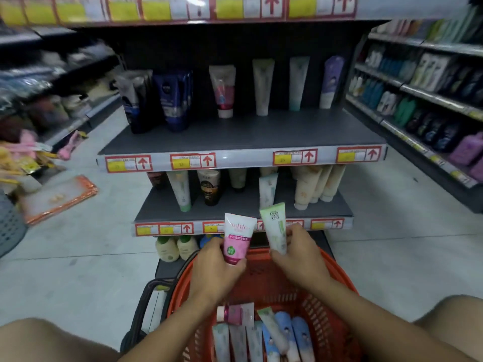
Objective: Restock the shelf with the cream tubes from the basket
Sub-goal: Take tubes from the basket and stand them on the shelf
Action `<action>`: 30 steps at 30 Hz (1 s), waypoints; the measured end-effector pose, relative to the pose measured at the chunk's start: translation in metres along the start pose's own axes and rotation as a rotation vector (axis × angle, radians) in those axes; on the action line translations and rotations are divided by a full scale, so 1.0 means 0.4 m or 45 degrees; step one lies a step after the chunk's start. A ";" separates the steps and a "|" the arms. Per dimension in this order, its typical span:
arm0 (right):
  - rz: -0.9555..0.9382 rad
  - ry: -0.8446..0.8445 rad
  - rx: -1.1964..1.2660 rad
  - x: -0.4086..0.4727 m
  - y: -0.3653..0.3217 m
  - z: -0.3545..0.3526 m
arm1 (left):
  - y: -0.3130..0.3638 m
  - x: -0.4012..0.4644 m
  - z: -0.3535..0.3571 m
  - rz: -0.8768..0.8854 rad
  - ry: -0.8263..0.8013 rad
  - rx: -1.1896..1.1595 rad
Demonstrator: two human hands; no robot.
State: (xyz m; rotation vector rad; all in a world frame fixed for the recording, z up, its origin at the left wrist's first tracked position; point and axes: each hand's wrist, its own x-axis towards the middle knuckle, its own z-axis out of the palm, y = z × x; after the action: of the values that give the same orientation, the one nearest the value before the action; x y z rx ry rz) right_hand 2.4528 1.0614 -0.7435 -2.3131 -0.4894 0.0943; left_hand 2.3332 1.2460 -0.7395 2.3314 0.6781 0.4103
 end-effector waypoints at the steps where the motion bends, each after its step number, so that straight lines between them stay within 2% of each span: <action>1: -0.022 0.050 0.010 0.003 -0.016 -0.016 | 0.017 0.006 -0.018 0.021 0.038 -0.024; 8: -0.173 0.275 0.094 0.056 -0.129 -0.131 | 0.128 0.069 -0.125 0.172 0.250 -0.109; 16: -0.311 0.434 0.163 0.189 -0.270 -0.257 | 0.262 0.187 -0.255 0.330 0.360 -0.208; 21: -0.349 0.477 0.165 0.286 -0.336 -0.306 | 0.325 0.298 -0.307 0.402 0.397 -0.169; 30: -0.329 0.499 0.128 0.441 -0.356 -0.303 | 0.375 0.478 -0.323 0.328 0.444 -0.154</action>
State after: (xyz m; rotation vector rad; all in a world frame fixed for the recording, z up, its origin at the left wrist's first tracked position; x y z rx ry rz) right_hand 2.5962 1.1375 -0.5439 -2.0805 -0.5594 -0.4411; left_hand 2.4844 1.3247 -0.5233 2.2578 0.4939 0.9646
